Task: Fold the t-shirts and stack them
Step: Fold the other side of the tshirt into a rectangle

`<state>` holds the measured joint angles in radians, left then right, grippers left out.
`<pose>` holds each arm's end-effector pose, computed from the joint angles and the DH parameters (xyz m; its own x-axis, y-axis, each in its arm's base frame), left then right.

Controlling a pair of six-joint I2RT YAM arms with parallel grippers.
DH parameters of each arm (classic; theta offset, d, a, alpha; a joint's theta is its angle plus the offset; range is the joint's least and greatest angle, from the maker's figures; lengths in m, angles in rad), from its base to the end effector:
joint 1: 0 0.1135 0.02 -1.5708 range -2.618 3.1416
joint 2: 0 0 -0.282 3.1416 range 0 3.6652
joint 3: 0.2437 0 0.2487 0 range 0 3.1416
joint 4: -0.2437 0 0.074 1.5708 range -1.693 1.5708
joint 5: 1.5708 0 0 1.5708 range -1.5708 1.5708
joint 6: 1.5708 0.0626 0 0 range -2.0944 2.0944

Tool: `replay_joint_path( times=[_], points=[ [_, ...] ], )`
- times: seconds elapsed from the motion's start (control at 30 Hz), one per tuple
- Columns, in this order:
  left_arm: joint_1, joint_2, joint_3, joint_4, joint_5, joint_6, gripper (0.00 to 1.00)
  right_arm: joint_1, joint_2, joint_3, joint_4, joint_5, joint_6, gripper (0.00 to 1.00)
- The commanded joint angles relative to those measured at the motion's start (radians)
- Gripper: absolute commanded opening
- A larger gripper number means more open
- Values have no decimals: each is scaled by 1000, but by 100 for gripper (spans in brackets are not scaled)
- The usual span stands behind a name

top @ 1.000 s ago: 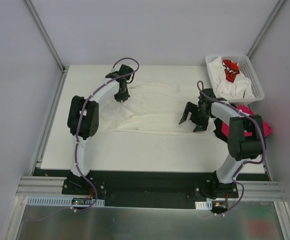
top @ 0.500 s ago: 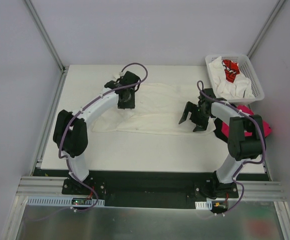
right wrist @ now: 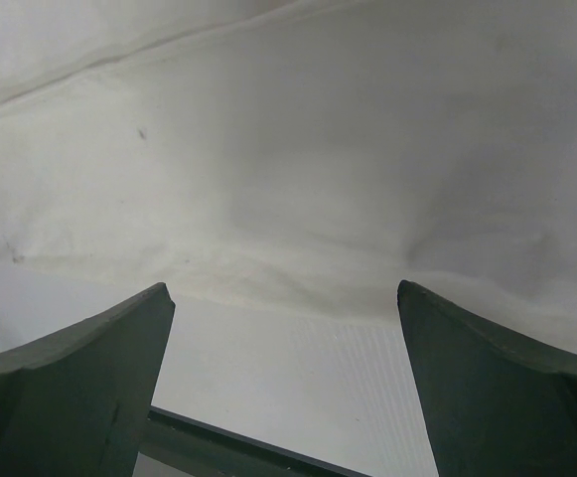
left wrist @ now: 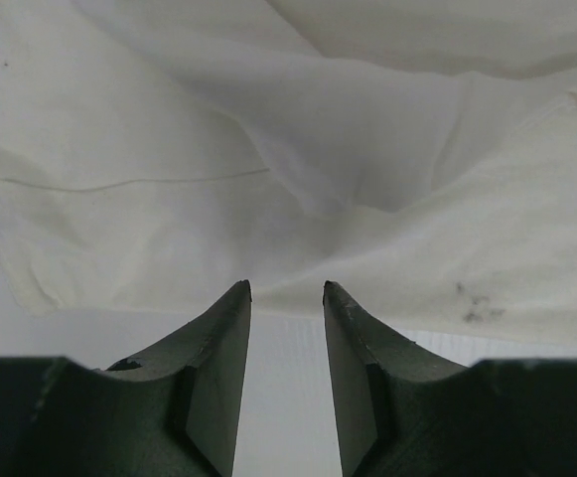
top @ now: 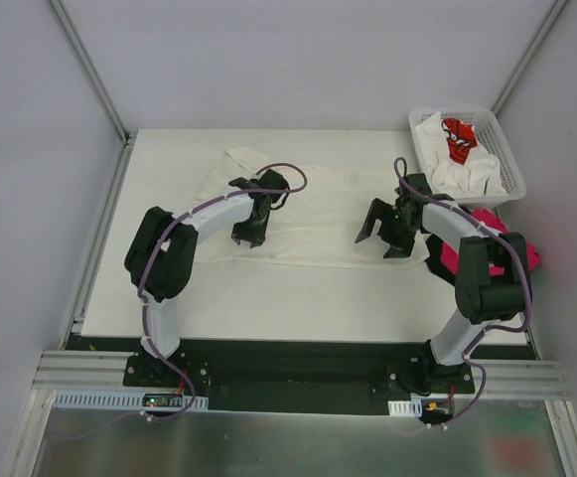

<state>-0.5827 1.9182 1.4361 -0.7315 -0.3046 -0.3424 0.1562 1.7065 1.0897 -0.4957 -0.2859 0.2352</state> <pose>0.3480 -0.2069 0.1946 -0.8837 0.1988 -0.4237 0.1494 0.9778 0.1473 0.3421 0.0717 0.1820 -0.9250 0.0807 -0.3713 -0.0585 0.9353 0.3491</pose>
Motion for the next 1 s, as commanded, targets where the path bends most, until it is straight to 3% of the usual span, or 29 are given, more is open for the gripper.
replay_joint_path(
  times=[0.0, 0.57, 0.97],
  points=[
    [-2, 45, 49, -36, -60, 30, 35, 3, -47, 7, -1, -19, 13, 98],
    [-25, 142, 172, -28, -74, 51, 34, 5, -39, 7, 6, -35, 4, 98],
    [-23, 156, 133, 15, -128, 48, 33, -4, -45, -8, 6, -35, -4, 98]
  ],
)
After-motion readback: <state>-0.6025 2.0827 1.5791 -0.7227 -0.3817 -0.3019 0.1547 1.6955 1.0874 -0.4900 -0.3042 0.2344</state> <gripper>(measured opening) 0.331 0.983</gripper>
